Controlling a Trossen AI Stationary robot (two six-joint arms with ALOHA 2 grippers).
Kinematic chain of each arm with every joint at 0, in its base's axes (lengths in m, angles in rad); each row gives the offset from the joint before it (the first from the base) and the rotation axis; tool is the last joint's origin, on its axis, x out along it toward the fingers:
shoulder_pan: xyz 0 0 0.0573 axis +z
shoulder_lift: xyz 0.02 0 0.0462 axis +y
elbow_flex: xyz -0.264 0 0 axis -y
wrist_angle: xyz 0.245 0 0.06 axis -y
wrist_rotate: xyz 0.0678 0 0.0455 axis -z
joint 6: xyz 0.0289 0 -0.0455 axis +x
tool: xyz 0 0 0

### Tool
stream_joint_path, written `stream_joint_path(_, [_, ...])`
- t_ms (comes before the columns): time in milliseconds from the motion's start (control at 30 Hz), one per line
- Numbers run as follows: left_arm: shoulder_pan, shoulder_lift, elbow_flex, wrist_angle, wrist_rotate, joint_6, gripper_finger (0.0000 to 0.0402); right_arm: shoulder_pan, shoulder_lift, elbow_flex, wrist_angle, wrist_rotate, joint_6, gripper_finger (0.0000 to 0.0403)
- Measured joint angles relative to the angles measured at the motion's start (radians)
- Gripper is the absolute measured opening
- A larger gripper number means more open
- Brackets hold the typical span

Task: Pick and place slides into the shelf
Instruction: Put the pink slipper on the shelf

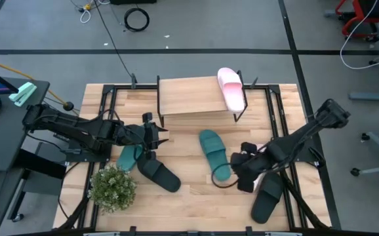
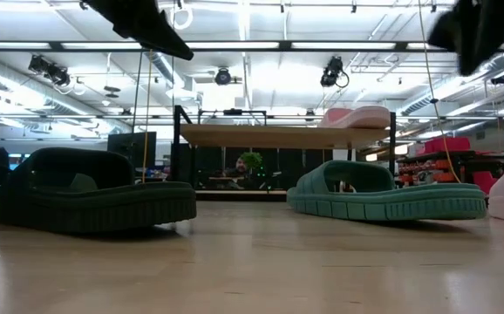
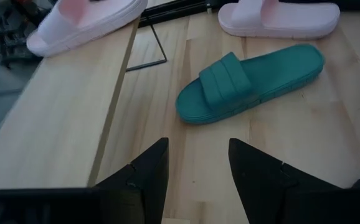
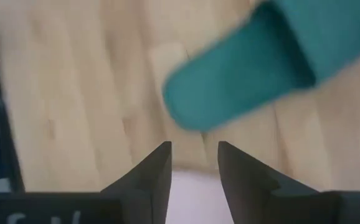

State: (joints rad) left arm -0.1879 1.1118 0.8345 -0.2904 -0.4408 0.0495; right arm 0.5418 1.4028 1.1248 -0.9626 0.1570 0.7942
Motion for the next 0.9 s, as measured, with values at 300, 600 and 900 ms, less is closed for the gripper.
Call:
stream_joint_path(300, [0.0,0.0,0.0,0.001,0.0,-0.013,0.0172,0.087,0.182,0.0,-0.231,-0.121,0.228,0.0137])
stream_joint_path(600, [0.0,0.0,0.0,0.001,0.0,-0.013,0.0172,0.096,0.231,-0.058,-0.334,-0.002,0.394,0.0137])
stream_joint_path(900, [0.0,0.0,0.0,0.001,0.0,-0.012,0.0172,0.096,0.24,-0.198,-0.293,0.003,0.413,0.0135])
